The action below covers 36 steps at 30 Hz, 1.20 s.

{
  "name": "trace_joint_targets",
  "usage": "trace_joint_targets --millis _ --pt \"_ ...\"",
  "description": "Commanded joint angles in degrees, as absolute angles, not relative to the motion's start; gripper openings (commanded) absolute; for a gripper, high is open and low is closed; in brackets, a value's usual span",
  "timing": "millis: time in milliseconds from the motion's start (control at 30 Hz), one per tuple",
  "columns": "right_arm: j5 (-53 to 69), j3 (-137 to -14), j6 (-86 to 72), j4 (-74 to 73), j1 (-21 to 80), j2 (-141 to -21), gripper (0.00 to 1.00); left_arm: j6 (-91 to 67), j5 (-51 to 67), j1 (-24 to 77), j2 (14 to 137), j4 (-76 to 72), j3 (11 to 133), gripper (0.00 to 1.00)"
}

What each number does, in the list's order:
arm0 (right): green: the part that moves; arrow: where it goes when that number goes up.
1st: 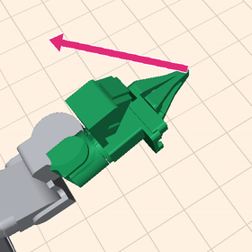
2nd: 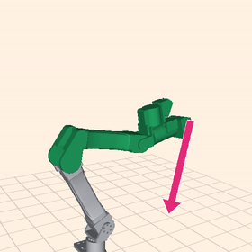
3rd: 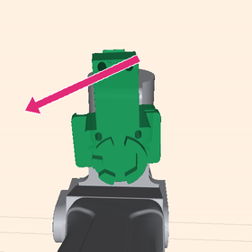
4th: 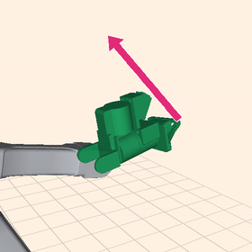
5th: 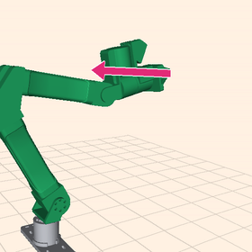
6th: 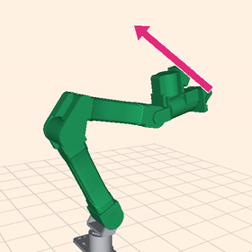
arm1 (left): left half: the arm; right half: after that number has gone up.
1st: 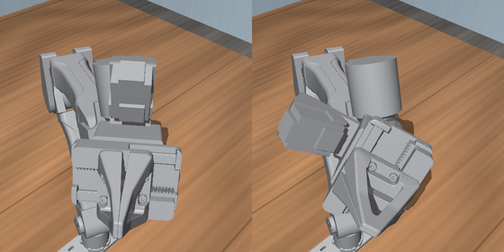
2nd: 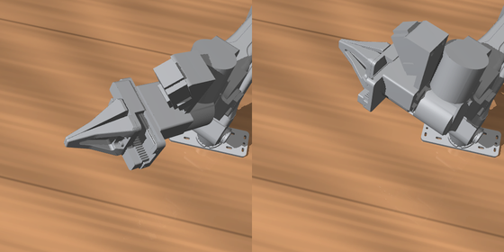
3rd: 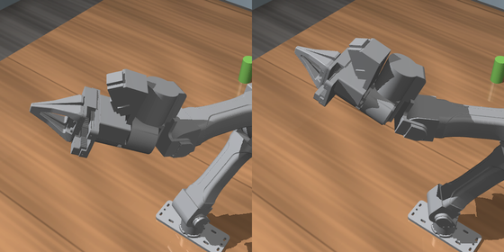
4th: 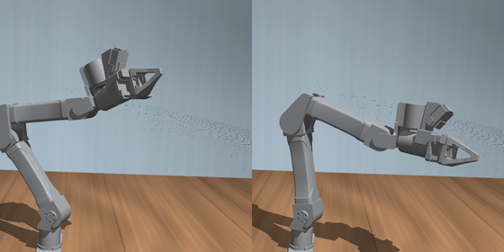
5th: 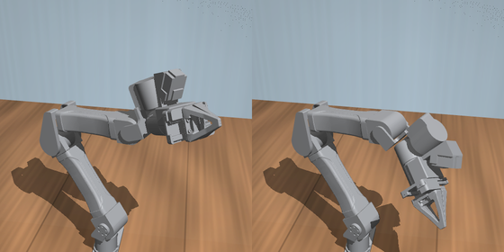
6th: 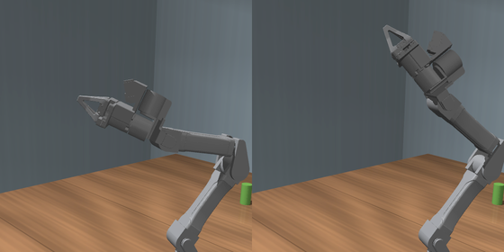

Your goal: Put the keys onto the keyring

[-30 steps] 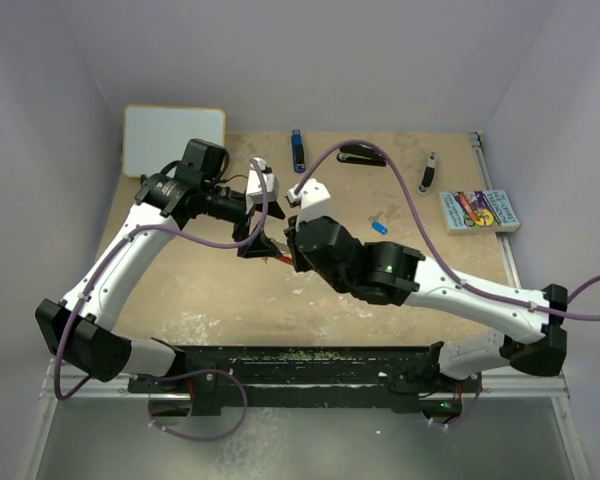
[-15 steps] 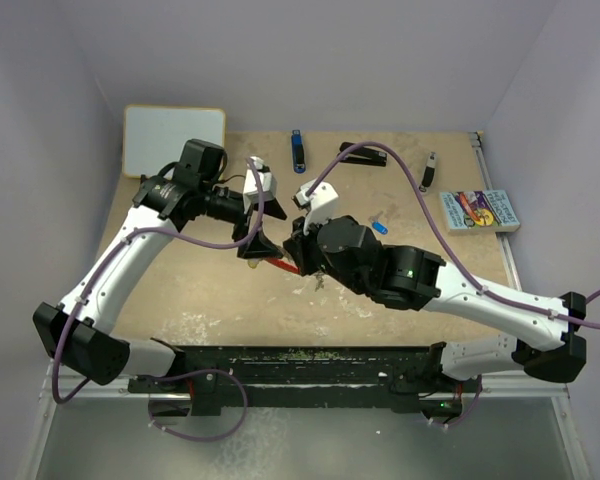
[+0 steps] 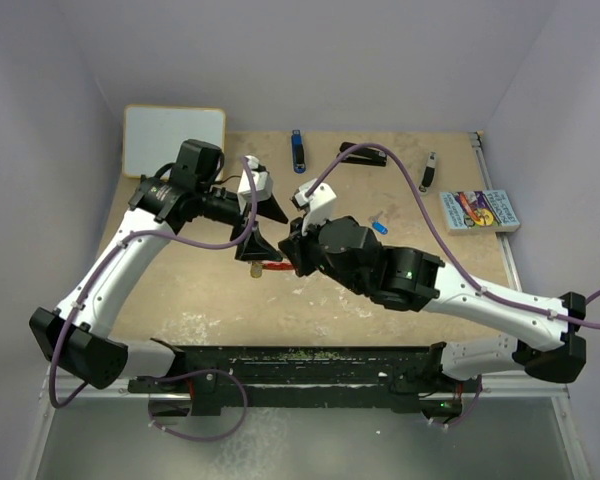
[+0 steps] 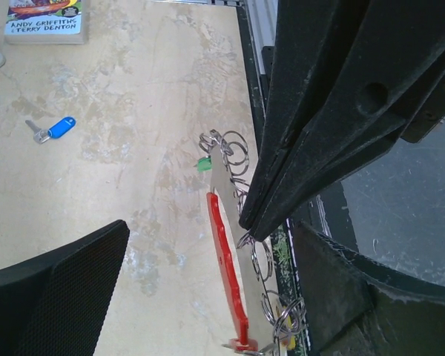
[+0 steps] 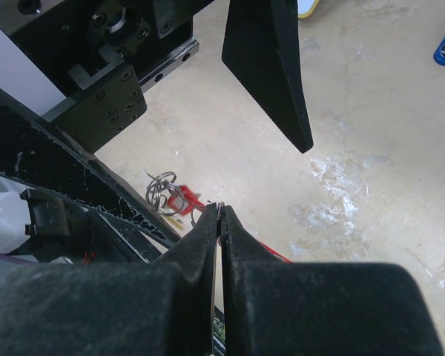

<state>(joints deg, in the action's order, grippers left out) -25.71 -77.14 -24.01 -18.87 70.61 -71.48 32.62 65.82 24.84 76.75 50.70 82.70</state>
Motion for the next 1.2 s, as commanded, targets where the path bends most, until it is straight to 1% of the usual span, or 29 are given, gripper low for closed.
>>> trace_joint_targets --millis 0,100,233,433,767,967,1167 --pt "-24.66 -76.86 -23.81 -14.4 70.98 -68.59 0.0 34.35 68.95 25.1 74.92 51.0 82.71 0.93" --pt "-24.43 -76.0 -23.91 -13.16 70.98 -67.63 0.0 34.97 68.89 25.05 74.77 51.38 82.32 0.9" --pt "-24.31 -75.18 -24.17 -11.86 71.06 -66.83 0.0 34.98 70.36 25.05 74.53 51.38 81.58 0.82" --pt "-24.64 -75.05 -23.7 -9.8 71.56 -66.98 0.0 33.98 72.86 25.05 74.62 50.44 80.68 0.76" --pt "-26.0 -74.45 -23.29 -8.44 72.69 -66.69 0.0 33.82 72.72 25.05 74.37 50.34 80.55 0.66" --pt "-26.75 -74.12 -23.26 -8.53 72.85 -66.31 0.0 33.74 73.09 25.05 74.41 50.11 80.27 0.57" --pt "-27.43 -73.25 -23.42 -8.07 72.94 -65.39 0.0 34.07 73.6 25.05 74.41 50.37 80.24 0.49"
